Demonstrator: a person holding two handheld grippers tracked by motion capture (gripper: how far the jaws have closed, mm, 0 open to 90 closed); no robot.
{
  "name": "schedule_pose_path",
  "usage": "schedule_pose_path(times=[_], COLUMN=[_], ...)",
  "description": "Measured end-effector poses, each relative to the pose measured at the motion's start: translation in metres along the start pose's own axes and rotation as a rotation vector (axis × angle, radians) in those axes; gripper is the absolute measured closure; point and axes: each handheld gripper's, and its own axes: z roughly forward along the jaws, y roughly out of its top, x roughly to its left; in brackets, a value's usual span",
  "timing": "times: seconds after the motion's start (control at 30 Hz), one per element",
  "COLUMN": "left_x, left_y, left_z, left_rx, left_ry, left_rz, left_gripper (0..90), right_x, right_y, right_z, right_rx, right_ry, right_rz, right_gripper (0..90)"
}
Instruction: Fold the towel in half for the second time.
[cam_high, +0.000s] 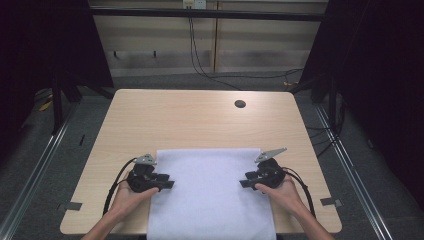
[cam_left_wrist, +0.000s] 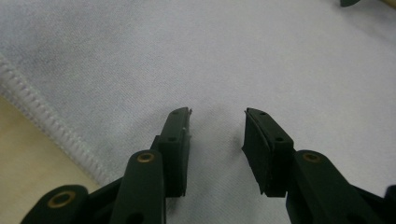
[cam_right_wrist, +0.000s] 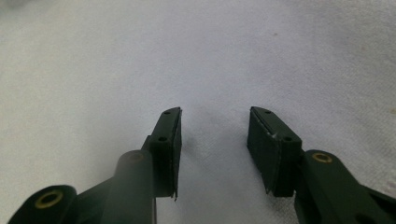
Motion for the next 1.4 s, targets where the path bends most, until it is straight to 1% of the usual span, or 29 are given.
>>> schedule_pose_path(times=[0.03,0.07,0.1,0.13,0.2,0.23,0.27,0.3,0.33,0.37,0.47,0.53,0.57,0.63,0.7,0.73,0.77,0.83,0.87,0.9,0.93,1.0,1.03,1.13,1.17,1.2,1.23,1.3,1.4], left_x=[-0.004,-0.010,-0.016,-0.020,-0.022,-0.022,-0.019,-0.016,-0.012,-0.008,0.005,0.015,0.017,0.023,0.030,0.034,0.038,0.047,0.050,0.053,0.056,0.061,0.063,0.064,0.063,0.063,0.062,0.061,0.062], left_y=[-0.002,-0.004,-0.006,-0.006,-0.005,-0.004,-0.002,-0.001,0.002,0.004,0.011,0.015,0.017,0.025,0.033,0.036,0.039,0.043,0.043,0.043,0.042,0.039,0.037,0.034,0.032,0.032,0.031,0.031,0.031], left_z=[-0.001,-0.001,-0.002,-0.002,-0.004,-0.005,-0.006,-0.006,-0.007,-0.008,-0.009,-0.012,-0.016,-0.021,-0.022,-0.022,-0.021,-0.018,-0.017,-0.018,-0.020,-0.025,-0.028,-0.028,-0.027,-0.025,-0.024,-0.023,-0.022], left_rx=[0.008,0.017,0.031,0.042,0.047,0.038,0.032,0.021,0.010,-0.002,-0.032,-0.062,-0.093,-0.125,-0.146,-0.157,-0.167,-0.141,-0.139,-0.140,-0.150,-0.165,-0.175,-0.169,-0.158,-0.154,-0.148,-0.147,-0.146], left_ry=[-0.024,-0.022,-0.005,-0.005,-0.023,-0.010,-0.012,-0.019,-0.015,-0.007,0.023,0.016,0.030,0.022,0.056,0.057,0.071,0.113,0.130,0.132,0.134,0.137,0.141,0.157,0.169,0.167,0.169,0.187,0.191], left_rz=[0.000,0.024,0.052,0.065,0.061,0.064,0.056,0.040,0.030,0.020,0.001,-0.037,-0.045,-0.036,-0.027,-0.034,-0.037,-0.025,-0.033,-0.045,-0.050,-0.055,-0.061,-0.057,-0.049,-0.046,-0.041,-0.033,-0.030], left_gripper=[59.0,55.2,55.3,55.3,55.2,55.6,55.6,55.0,54.3,53.4,53.0,53.2,51.9,54.9,56.4,58.8,59.0,59.3,60.1,60.0,59.9,58.2,57.4,55.5,54.9,53.9,52.7,49.8,48.4], right_x=[0.002,0.005,0.008,0.011,0.017,0.018,0.018,0.016,0.011,0.005,-0.018,-0.031,-0.036,-0.042,-0.049,-0.054,-0.060,-0.072,-0.077,-0.081,-0.084,-0.085,-0.086,-0.087,-0.087,-0.088,-0.088,-0.088,-0.086], right_y=[-0.003,-0.005,-0.008,-0.011,-0.015,-0.016,-0.017,-0.017,-0.015,-0.013,-0.004,0.002,0.005,0.013,0.020,0.023,0.023,0.022,0.021,0.019,0.019,0.018,0.016,0.012,0.010,0.008,0.007,0.004,0.004], right_z=[-0.002,-0.004,-0.006,-0.008,-0.011,-0.014,-0.017,-0.021,-0.027,-0.032,-0.044,-0.047,-0.047,-0.045,-0.043,-0.041,-0.037,-0.030,-0.028,-0.027,-0.028,-0.029,-0.029,-0.021,-0.019,-0.018,-0.017,-0.018,-0.016], right_rx=[0.008,0.015,0.021,0.027,0.042,0.043,0.032,0.006,-0.025,-0.060,-0.125,-0.151,-0.165,-0.191,-0.176,-0.169,-0.165,-0.139,-0.156,-0.171,-0.168,-0.160,-0.165,-0.100,-0.093,-0.078,-0.073,-0.088,-0.087], right_ry=[0.004,0.012,0.021,0.025,0.032,0.022,0.019,0.012,-0.014,-0.026,-0.074,-0.081,-0.089,-0.068,-0.085,-0.098,-0.099,-0.122,-0.114,-0.107,-0.108,-0.109,-0.093,-0.095,-0.099,-0.112,-0.122,-0.118,-0.120], right_rz=[-0.002,-0.002,-0.007,-0.007,-0.015,-0.022,-0.022,-0.016,-0.007,0.008,0.045,0.063,0.068,0.071,0.054,0.047,0.064,0.070,0.090,0.103,0.105,0.107,0.109,0.096,0.101,0.095,0.099,0.103,0.078], right_gripper=[55.8,55.8,55.8,55.7,56.6,56.6,56.4,56.3,56.0,55.7,55.6,56.2,56.0,56.4,57.5,58.3,57.9,57.3,56.4,55.3,55.4,55.0,55.2,55.2,55.0,54.5,53.9,53.4,55.1])
